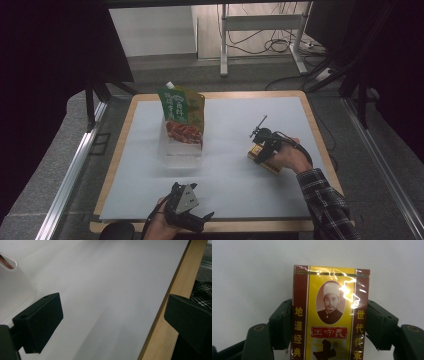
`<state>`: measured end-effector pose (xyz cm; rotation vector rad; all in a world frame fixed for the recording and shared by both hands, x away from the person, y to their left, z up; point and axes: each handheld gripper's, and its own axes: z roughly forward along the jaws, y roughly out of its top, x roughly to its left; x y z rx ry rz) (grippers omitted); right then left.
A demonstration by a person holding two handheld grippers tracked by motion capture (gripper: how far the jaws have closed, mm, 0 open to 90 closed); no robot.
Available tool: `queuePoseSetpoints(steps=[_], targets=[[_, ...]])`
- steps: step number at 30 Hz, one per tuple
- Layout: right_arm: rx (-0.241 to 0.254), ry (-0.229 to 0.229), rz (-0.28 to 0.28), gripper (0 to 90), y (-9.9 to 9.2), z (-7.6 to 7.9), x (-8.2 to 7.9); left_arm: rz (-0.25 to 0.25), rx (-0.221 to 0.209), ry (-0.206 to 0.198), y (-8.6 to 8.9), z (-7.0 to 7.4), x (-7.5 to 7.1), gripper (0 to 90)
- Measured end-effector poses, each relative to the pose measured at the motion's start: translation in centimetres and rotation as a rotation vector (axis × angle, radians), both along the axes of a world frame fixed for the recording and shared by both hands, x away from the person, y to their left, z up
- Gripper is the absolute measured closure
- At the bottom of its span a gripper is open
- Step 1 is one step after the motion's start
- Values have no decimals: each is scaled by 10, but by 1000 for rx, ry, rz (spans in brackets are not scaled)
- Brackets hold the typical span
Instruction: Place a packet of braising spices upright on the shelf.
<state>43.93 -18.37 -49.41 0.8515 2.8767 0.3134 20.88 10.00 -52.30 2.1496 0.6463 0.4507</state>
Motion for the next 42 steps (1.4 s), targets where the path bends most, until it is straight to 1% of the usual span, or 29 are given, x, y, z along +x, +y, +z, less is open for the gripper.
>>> queuePoseSetpoints(steps=[1, 4, 5, 8, 14, 16, 17, 21, 27, 32, 35, 38, 42], targets=[[6, -7, 0, 314, 0, 1, -1, 1, -1, 0, 0, 0, 0, 17], [44, -10, -6, 315, -2, 8, -4, 5, -4, -2, 1, 0, 0, 17], [68, -18, -8, 315, -4, 11, -6, 6, -4, -3, 1, 0, 0, 18], [108, -50, -4, 316, -6, 17, -10, 6, -3, -5, 1, 1, 0, 17], [165, -102, 1, 318, -10, 25, -16, 8, -5, -5, 1, 1, 0, 17], [185, -109, -9, 318, -10, 27, -19, 8, -5, -4, 1, 1, 0, 18], [197, -118, -3, 318, -11, 29, -19, 7, -1, -6, 1, 1, 0, 17], [258, -155, -9, 319, -15, 35, -24, 5, 3, -6, 1, 1, 0, 18], [348, -210, 7, 319, -18, 44, -29, 5, 3, -7, 1, 1, 0, 17], [429, -240, 8, 319, -18, 53, -32, 4, 4, -8, 0, 1, 0, 18], [452, -261, 10, 319, -19, 54, -33, 1, 2, -6, 0, 1, 0, 18], [468, -271, 8, 319, -21, 54, -34, 1, 3, -5, 1, 1, 0, 17], [503, -283, 8, 318, -22, 57, -35, 2, -1, -3, 1, 1, 0, 17]])
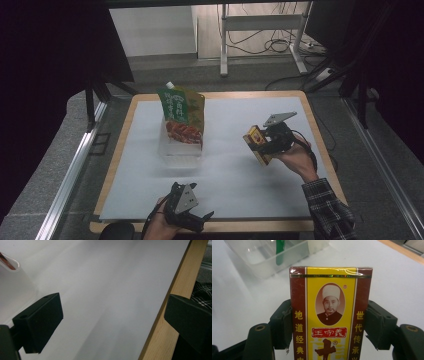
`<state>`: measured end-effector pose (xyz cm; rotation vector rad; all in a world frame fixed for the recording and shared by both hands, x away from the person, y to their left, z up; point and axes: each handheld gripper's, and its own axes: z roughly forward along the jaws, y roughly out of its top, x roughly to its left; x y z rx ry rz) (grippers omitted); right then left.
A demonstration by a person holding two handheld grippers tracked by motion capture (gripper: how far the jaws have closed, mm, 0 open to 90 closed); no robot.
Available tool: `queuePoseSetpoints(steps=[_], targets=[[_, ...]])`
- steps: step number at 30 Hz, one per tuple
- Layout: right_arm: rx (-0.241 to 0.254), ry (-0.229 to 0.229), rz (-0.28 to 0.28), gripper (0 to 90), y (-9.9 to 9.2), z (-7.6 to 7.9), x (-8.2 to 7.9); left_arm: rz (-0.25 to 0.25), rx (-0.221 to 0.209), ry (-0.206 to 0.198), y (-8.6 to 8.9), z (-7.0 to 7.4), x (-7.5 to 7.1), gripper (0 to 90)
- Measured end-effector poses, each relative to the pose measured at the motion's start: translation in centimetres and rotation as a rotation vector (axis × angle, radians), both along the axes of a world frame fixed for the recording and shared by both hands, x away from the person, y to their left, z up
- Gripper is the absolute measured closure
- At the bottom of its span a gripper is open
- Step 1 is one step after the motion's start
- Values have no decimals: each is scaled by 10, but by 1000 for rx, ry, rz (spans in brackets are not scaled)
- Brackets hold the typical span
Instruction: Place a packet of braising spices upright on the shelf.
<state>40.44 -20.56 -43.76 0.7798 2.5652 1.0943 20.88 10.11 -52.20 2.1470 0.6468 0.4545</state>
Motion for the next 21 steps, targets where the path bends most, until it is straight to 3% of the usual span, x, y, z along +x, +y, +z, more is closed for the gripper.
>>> queuePoseSetpoints(steps=[16, 21], targets=[[147, -105, 52, 319, 18, 20, -12, 1, -6, -6, 1, 1, 0, 17], [218, -116, 61, 319, 24, 26, -14, 1, -6, -8, 1, 1, 0, 17]])
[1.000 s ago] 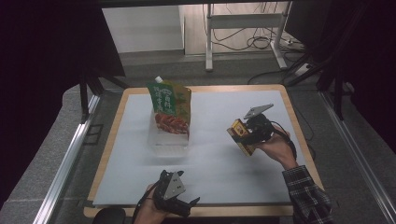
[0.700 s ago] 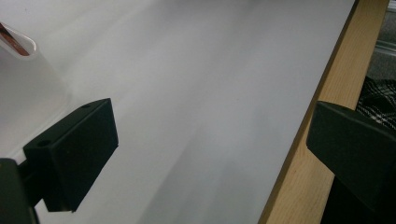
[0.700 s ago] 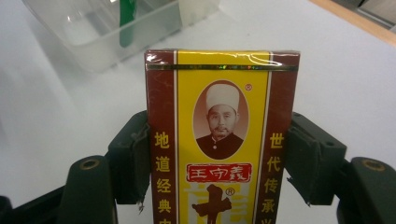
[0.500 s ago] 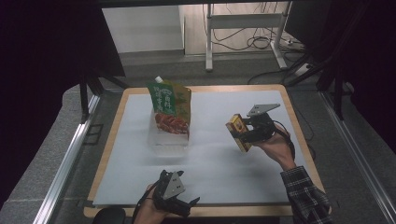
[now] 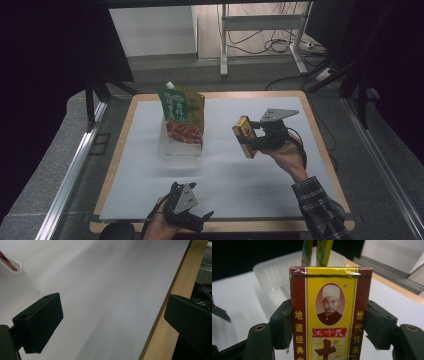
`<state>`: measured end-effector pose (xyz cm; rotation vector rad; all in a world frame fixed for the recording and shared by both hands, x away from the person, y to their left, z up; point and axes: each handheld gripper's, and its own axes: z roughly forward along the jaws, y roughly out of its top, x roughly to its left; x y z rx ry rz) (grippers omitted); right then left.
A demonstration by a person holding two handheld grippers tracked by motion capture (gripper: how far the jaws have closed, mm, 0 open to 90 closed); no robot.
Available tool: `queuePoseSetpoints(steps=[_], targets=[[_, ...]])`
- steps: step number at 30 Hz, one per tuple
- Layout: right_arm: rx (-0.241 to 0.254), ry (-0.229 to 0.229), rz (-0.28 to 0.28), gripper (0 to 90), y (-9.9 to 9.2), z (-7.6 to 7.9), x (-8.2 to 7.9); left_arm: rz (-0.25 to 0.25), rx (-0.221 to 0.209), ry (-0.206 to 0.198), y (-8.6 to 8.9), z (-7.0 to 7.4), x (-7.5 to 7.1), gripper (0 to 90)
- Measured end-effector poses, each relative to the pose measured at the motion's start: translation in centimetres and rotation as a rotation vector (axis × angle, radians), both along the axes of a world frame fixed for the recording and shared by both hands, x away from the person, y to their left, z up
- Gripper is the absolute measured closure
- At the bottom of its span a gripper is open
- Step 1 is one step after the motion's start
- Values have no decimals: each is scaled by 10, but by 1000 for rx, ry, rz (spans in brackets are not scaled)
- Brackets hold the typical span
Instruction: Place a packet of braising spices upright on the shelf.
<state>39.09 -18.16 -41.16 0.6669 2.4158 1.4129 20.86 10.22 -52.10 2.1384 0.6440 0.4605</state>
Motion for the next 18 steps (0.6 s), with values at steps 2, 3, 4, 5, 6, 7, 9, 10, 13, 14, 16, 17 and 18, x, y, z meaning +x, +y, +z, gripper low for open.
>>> queuePoseSetpoints(steps=[2, 3, 4, 5, 6, 7, 9, 10, 13, 14, 16, 17, 18], targets=[[23, -6, 8, 319, 4, 2, 0, 0, 1, -1, 0, 0, 0, 17], [32, -7, 13, 318, 5, 2, 0, 0, 0, -1, 0, 0, 0, 17], [41, -9, 16, 319, 7, 3, 0, 0, -1, -2, 0, 0, 0, 17], [47, -13, 19, 319, 9, 3, 0, -1, -1, -2, 0, 0, 0, 17], [53, -18, 21, 319, 11, 3, 0, -1, -1, -2, 0, 0, 0, 17], [61, -19, 26, 319, 13, 3, 0, -1, -1, -2, 0, 0, 0, 17], [75, -18, 35, 319, 18, 3, 0, -2, -1, -2, 0, 0, 0, 18], [80, -21, 39, 319, 21, 2, 0, -2, -2, -2, 0, 0, 0, 17], [83, -24, 50, 319, 28, 2, 0, 1, -6, 0, 0, 0, 0, 17], [86, -28, 52, 318, 31, 1, 0, 2, -8, 0, 0, 1, 0, 18], [95, -31, 61, 319, 35, 1, 1, 3, -11, 1, 1, 1, 0, 17], [100, -33, 65, 318, 37, 1, 1, 3, -12, 2, 1, 1, 0, 17], [105, -37, 69, 319, 39, 1, 1, 3, -14, 3, 1, 1, 0, 17]])
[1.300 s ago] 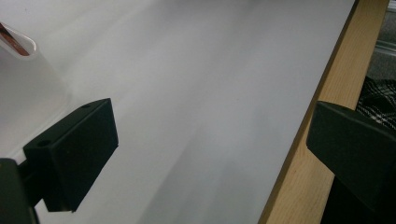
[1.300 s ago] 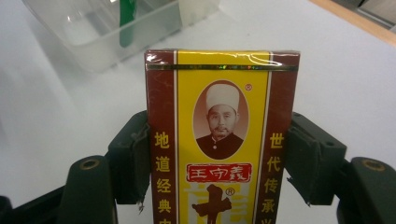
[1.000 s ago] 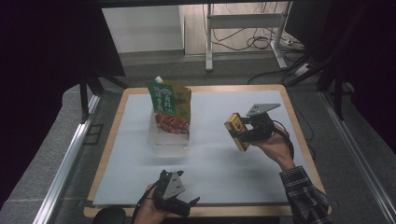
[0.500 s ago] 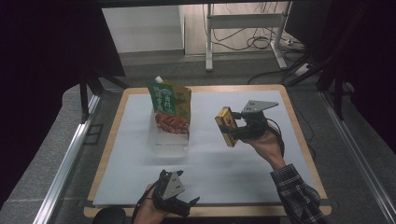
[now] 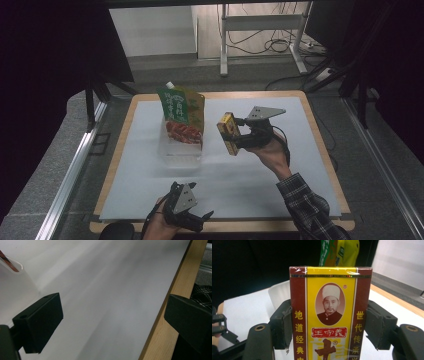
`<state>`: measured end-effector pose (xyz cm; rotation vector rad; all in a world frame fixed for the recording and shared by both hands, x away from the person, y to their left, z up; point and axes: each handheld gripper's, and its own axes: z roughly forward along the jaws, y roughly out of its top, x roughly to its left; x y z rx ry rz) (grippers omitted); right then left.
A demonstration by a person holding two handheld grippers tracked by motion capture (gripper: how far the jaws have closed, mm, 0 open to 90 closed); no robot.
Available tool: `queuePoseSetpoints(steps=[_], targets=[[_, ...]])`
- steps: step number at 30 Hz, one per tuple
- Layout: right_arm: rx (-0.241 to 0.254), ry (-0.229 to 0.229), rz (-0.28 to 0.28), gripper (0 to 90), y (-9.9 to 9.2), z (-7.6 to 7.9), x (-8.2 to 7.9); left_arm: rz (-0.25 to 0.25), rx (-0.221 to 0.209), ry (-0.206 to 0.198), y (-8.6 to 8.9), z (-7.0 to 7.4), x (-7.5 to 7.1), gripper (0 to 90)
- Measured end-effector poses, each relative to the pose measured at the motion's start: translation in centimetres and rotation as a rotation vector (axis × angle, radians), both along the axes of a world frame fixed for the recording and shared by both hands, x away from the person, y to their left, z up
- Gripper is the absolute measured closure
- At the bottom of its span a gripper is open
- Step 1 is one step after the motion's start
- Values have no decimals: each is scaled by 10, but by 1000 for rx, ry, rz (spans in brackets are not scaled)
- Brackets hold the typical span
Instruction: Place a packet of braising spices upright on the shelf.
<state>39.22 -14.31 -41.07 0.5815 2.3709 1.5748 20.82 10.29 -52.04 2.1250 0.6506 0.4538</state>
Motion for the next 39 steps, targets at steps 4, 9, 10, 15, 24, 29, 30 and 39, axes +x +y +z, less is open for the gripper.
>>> queuePoseSetpoints(steps=[4, 9, 10, 15, 24, 29, 30, 39], targets=[[5, -4, 20, 318, 9, -1, 1, -1, -9, 3, 0, 0, 0, 15], [30, -19, 39, 318, 18, -2, 1, -12, -25, 6, 1, 1, 0, 11], [39, -22, 44, 318, 20, -2, 1, -14, -27, 5, 0, 1, -1, 11], [63, -30, 60, 318, 30, -4, 2, -14, -29, 5, 0, 1, -1, 10], [90, -24, 93, 319, 51, -7, 4, -19, -26, 3, 0, 1, -1, 10], [97, -22, 109, 319, 65, -11, 7, -19, -29, 3, -1, 1, -2, 11], [98, -26, 111, 319, 69, -12, 7, -19, -28, 3, -1, 1, -2, 11], [120, -24, 141, 319, 97, -22, 11, -21, -25, -1, 0, 2, -2, 12]])
